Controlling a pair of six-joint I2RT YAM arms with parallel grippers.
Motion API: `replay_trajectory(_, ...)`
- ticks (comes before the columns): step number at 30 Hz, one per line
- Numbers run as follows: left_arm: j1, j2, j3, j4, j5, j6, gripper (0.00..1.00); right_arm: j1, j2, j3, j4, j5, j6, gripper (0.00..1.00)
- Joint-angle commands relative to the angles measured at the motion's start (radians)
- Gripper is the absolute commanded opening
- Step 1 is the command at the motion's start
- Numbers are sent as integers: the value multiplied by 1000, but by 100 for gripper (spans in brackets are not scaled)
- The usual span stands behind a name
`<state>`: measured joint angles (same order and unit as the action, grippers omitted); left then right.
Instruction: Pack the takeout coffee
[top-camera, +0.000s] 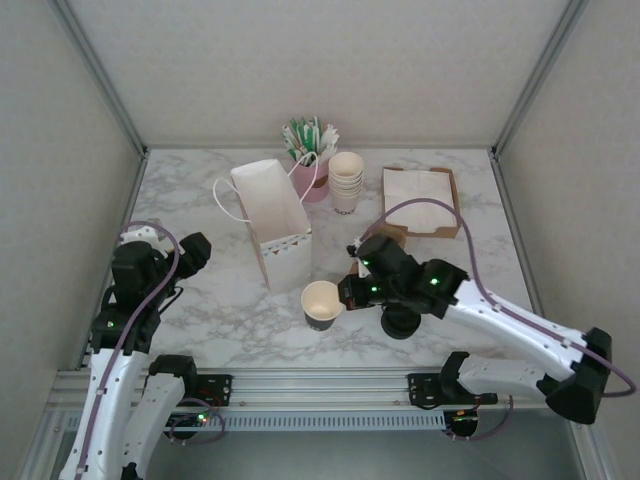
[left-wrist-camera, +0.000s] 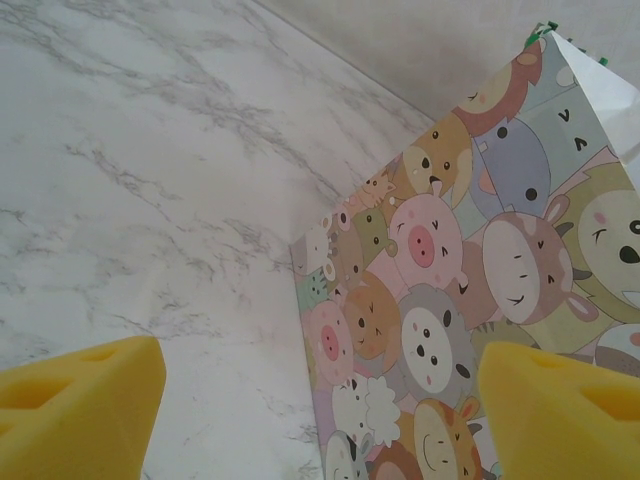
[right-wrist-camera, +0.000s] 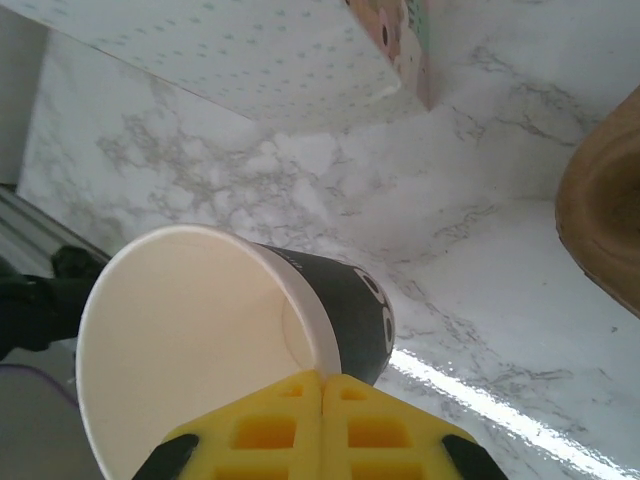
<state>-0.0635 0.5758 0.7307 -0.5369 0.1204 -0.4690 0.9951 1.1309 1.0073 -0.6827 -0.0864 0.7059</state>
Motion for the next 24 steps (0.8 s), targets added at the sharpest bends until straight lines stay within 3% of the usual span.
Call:
replay_trajectory(1, 7, -8, -1, -26, -19, -10, 82, 34, 75, 21, -4, 95, 48, 0)
replay_trajectory(24, 6, 7, 1, -26, -28, -5, 83, 48, 191, -30, 39, 151, 50, 0)
